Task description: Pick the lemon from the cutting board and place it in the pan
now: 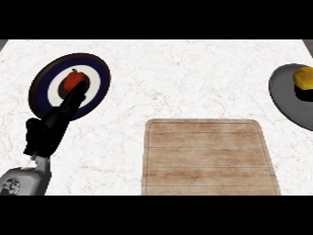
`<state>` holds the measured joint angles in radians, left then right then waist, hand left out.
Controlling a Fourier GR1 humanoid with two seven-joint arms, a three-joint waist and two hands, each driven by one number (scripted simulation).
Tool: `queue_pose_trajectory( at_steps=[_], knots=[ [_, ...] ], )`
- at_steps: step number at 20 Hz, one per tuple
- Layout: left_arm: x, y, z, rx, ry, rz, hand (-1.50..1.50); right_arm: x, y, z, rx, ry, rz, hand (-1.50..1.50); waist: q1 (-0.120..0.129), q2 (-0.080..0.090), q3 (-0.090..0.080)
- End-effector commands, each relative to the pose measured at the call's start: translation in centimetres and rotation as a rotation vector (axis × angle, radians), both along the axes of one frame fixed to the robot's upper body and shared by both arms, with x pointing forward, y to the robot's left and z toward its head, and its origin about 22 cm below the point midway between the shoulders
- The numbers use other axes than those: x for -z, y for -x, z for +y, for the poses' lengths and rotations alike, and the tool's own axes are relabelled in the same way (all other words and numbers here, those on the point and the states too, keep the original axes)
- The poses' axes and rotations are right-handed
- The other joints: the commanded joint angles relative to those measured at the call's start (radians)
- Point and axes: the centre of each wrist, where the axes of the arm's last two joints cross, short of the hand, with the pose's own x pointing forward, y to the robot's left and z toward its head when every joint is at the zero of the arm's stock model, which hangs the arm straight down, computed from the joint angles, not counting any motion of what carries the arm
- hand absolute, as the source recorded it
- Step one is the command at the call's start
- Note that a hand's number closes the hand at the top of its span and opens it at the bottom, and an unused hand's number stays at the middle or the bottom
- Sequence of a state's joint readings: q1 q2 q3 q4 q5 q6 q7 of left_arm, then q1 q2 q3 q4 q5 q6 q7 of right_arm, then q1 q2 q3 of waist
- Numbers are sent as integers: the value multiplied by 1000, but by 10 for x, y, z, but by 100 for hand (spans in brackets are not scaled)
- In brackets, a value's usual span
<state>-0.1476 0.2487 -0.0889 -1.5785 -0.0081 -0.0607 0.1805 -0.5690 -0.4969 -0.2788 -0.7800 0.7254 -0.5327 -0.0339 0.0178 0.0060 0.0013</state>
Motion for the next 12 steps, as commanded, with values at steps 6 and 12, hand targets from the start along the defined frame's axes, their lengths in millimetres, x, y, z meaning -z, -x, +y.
queue_pose_trajectory(
  at_steps=[6,12],
  knots=[
    [-7,-2,-5,28,4,6,0,2,-15,-27,-14,-17,-19,150,7,2,0],
    [-7,-10,-13,12,1,-10,0,29,11,-53,107,-217,298,-150,34,19,4]
  ],
)
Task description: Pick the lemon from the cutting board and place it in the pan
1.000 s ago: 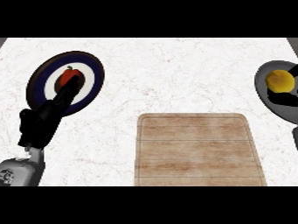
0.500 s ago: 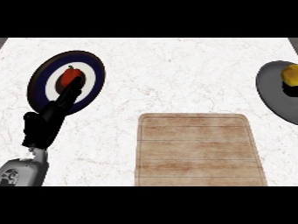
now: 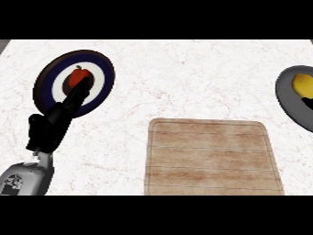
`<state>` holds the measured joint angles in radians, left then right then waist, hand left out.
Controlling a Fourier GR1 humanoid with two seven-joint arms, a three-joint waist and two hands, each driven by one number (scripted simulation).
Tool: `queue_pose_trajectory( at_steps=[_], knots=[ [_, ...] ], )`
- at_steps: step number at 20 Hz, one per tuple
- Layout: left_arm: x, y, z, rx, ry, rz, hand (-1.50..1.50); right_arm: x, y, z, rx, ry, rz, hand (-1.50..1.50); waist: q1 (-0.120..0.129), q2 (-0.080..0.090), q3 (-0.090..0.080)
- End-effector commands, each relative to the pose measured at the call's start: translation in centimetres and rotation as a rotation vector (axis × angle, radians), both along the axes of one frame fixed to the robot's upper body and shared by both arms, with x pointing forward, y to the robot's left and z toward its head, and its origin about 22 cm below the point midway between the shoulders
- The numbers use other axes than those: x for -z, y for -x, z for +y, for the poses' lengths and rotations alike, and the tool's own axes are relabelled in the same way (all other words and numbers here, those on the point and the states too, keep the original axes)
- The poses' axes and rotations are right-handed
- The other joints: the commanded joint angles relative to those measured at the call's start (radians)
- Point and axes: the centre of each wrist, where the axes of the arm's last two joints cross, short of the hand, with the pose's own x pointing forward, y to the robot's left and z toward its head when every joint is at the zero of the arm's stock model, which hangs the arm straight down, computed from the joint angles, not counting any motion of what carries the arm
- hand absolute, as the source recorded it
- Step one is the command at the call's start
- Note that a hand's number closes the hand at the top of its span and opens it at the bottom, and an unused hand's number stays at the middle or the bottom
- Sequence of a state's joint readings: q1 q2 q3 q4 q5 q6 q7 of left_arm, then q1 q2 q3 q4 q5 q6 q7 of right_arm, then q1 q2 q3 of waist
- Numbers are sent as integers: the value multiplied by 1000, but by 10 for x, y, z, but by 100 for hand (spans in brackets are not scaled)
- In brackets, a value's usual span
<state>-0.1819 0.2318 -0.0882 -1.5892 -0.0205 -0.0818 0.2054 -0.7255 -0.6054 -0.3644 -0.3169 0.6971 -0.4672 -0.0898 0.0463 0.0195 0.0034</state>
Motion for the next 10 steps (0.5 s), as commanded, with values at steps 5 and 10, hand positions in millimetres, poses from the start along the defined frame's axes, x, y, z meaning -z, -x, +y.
queue_pose_trajectory(
  at_steps=[5,10],
  knots=[
    [3,4,-8,32,7,-19,0,-3,1,-10,-27,-174,-117,-150,20,8,5],
    [3,1,-13,24,9,-3,0,-21,-2,-17,-46,-316,-377,-150,8,10,8]
  ],
)
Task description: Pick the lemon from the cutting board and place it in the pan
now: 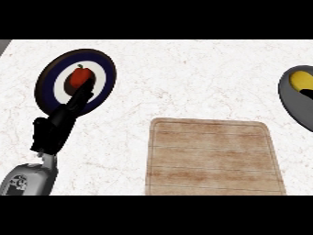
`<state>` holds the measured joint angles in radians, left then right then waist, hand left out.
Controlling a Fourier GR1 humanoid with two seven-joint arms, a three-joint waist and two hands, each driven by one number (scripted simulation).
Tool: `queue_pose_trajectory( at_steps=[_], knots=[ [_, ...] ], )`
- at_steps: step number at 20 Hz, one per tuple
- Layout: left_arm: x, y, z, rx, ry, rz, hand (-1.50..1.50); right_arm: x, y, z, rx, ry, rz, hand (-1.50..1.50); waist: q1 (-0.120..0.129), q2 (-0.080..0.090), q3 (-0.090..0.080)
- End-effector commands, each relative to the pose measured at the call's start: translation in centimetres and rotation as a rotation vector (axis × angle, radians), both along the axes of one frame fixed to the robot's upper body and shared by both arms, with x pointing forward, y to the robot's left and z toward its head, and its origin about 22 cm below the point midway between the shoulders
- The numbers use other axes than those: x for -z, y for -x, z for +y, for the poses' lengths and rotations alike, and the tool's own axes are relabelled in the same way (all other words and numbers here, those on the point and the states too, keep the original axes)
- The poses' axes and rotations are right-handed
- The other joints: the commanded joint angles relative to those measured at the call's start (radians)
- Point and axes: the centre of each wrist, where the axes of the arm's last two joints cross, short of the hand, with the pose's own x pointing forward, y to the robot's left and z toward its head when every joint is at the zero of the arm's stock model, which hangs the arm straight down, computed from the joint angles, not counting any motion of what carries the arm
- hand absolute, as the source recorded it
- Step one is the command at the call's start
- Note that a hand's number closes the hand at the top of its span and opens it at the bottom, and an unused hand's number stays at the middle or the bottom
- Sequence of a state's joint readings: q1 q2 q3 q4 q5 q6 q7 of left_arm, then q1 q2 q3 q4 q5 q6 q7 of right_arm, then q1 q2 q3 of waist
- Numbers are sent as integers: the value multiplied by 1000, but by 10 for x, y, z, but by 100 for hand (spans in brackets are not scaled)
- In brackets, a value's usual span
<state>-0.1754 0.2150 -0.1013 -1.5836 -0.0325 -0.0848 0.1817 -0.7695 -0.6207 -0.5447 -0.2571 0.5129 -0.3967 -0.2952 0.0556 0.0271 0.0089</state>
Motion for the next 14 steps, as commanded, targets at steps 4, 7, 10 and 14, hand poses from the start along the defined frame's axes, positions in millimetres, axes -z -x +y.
queue_pose_trajectory(
  at_steps=[4,7,10,14],
  knots=[
    [-5,5,9,-19,-6,8,0,2,25,-30,-16,-226,-258,-150,-12,-8,0],
    [-6,3,-1,-4,0,6,0,0,31,-40,-67,-321,-300,-150,-12,-6,-1],
    [-5,1,2,-28,-4,6,0,27,75,-64,-125,-350,-301,-150,-31,-7,-1],
    [-12,-8,12,-45,2,2,0,18,86,-78,-190,-350,-357,-150,-33,-12,-4]
  ],
)
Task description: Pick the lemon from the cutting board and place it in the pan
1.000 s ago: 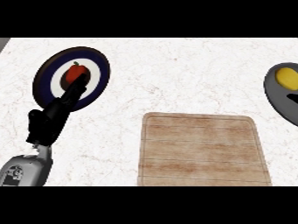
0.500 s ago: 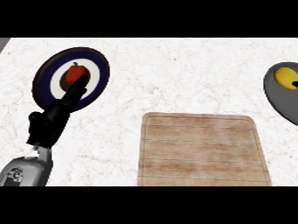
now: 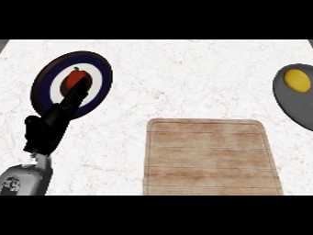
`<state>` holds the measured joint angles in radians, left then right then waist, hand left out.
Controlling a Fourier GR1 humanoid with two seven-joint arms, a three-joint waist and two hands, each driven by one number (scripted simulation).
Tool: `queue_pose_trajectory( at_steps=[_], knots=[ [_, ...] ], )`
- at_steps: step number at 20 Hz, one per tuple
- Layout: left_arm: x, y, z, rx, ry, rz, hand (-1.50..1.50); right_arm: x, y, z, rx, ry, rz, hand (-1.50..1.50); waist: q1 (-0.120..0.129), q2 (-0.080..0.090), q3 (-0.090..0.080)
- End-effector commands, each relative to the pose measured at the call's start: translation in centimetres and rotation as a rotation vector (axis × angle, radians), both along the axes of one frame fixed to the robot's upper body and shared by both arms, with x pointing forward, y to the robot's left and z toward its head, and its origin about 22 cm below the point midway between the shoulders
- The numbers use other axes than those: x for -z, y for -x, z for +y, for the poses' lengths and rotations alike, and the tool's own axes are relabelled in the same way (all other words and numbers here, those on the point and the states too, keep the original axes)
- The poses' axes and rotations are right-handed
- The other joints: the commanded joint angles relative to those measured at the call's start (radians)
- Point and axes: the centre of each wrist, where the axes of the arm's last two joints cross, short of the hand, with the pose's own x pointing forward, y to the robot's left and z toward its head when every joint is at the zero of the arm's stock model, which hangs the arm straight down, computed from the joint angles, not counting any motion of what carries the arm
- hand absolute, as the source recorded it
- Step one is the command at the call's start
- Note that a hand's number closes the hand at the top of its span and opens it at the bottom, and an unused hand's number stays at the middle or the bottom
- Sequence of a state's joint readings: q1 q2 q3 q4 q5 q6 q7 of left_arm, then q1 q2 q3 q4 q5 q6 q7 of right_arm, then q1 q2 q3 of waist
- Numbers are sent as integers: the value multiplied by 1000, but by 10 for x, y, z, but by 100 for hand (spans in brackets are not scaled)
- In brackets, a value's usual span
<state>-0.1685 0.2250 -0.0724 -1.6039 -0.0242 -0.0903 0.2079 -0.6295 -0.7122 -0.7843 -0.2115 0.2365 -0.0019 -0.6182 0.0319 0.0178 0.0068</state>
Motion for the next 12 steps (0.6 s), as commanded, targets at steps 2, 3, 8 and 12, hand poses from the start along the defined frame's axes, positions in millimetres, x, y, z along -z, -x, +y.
queue_pose_trajectory(
  at_steps=[2,3,8,12],
  knots=[
    [-7,9,1,-9,2,7,0,27,43,-15,-38,30,-104,-150,-12,-11,-3],
    [12,12,0,-5,-9,13,0,23,48,-22,-53,38,-122,-150,-9,-6,-2],
    [14,18,0,-5,-10,33,0,28,71,-34,-81,20,-136,-150,-20,-13,-4],
    [7,1,0,-22,-9,19,0,47,81,-25,-103,7,-150,-150,-25,-14,-5]
  ],
)
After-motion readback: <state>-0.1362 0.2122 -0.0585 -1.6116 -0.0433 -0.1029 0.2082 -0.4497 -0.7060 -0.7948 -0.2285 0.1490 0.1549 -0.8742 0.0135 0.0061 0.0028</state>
